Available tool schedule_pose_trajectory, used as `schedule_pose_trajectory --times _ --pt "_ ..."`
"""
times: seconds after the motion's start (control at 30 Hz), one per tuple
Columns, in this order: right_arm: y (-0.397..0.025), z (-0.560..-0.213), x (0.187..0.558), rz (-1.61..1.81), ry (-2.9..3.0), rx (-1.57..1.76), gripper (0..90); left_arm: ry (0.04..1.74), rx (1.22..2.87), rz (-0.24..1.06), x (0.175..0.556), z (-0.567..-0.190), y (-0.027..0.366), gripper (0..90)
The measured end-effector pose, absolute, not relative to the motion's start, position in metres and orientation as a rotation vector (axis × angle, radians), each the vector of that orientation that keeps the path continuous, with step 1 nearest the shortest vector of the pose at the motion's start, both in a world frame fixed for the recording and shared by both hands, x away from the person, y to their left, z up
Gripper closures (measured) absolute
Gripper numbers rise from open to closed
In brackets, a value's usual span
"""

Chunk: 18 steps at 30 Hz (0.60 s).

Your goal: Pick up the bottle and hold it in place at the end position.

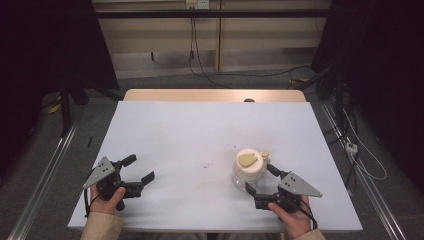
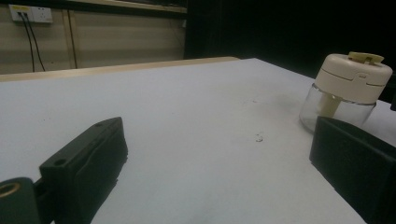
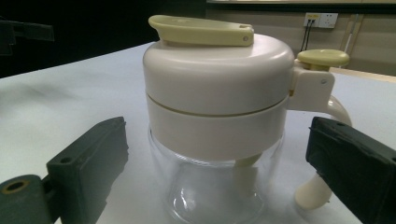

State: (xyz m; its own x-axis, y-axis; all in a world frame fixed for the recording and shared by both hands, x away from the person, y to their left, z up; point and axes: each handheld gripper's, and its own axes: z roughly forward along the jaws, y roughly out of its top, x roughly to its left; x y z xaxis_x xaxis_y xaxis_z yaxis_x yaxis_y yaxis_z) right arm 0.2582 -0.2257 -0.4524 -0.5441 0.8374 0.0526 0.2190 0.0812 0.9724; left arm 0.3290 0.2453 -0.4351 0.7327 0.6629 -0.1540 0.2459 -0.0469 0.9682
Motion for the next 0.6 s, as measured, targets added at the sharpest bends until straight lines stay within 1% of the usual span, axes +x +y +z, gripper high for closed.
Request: schedule_pose_trajectory --times 0.6 --pt "-0.2156 -0.4543 0.2651 1.466 1.851 1.039 5.3 0.74 1.624 0.397 0.3284 -0.4346 0.2442 3.4"
